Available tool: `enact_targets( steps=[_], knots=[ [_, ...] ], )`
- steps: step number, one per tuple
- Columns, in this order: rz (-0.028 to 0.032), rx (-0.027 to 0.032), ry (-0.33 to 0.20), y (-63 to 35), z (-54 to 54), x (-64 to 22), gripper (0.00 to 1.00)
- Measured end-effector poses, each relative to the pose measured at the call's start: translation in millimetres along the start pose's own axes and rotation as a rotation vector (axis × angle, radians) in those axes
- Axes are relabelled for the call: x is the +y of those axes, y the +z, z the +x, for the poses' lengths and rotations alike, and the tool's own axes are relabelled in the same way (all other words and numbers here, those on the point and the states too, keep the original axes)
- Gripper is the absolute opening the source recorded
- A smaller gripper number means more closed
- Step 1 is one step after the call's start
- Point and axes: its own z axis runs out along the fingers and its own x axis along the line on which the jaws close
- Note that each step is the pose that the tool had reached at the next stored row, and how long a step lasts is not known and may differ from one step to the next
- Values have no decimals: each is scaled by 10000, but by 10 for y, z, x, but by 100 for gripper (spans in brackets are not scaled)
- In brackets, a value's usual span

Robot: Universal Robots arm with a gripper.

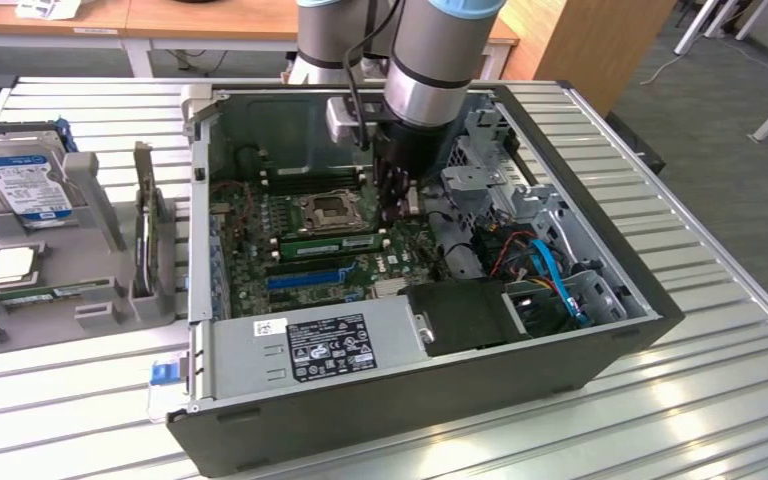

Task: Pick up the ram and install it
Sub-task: 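Press down the ram until it locks into place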

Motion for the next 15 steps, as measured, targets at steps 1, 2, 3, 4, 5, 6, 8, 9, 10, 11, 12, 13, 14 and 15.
enact_targets(
  steps=[1,2,3,4,5,6,8,9,10,11,12,13,14,15],
  knots=[
    [0,1,0,1,-13,0,10],
    [0,0,0,2,-24,0,10],
    [0,0,0,3,-32,-1,10],
    [0,-1,0,3,-32,-1,10],
    [0,-1,-1,3,-32,-1,10],
    [0,-1,-1,3,-32,-1,10],
    [0,1,1,6,-32,0,10],
    [0,0,0,16,-31,-1,10],
    [0,0,0,29,-31,-2,10],
    [0,-1,0,42,-30,-2,10],
    [0,-1,0,54,-30,-3,10],
    [0,-1,0,64,-29,-3,10],
    [0,-1,1,75,-29,-4,10],
    [0,-1,0,84,-28,-4,10]
  ],
)
